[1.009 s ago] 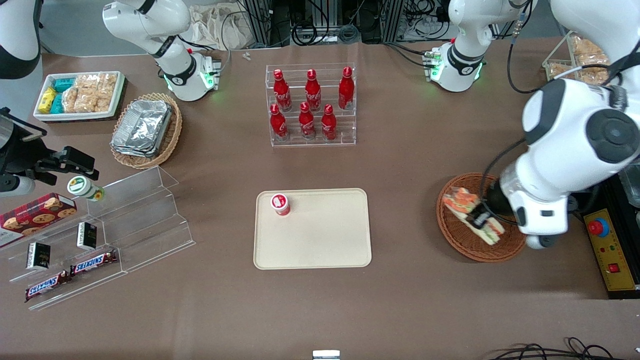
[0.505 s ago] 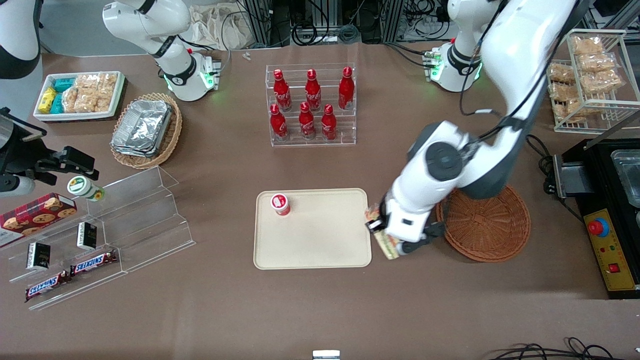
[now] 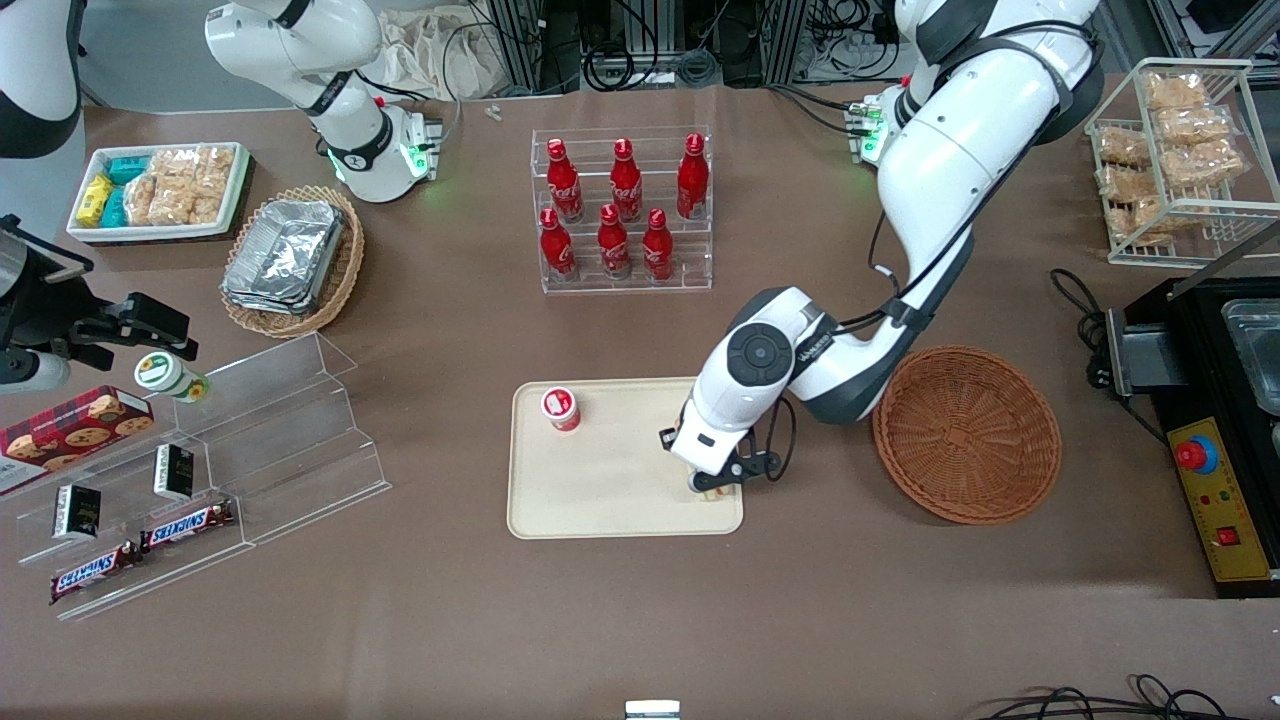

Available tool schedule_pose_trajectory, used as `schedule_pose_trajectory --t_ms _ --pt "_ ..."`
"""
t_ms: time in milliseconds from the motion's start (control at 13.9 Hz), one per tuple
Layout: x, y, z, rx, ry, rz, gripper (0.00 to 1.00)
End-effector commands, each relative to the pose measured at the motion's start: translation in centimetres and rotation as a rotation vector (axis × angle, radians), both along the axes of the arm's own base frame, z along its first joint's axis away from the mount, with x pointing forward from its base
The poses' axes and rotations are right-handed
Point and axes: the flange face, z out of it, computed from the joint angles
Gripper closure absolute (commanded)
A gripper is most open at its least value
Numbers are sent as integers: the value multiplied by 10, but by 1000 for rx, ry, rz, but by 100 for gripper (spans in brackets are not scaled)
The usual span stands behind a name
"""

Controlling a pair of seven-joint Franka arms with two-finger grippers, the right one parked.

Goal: Place sandwich from basket to tray
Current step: 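Lift the sandwich and carry it over the cream tray, then lower the sandwich onto the tray and open the left gripper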

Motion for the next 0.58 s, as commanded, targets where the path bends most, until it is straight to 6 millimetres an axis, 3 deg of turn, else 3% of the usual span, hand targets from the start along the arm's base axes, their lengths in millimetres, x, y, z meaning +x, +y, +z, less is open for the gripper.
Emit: schedule_pose_trajectory --t_ms 0,360,432,505 --pt "-10 3 -12 28 5 -85 100" --pt "-18 8 -20 66 51 -155 99" --pt "-18 8 -21 67 54 -155 94" --pt "-18 8 -21 67 54 -154 78"
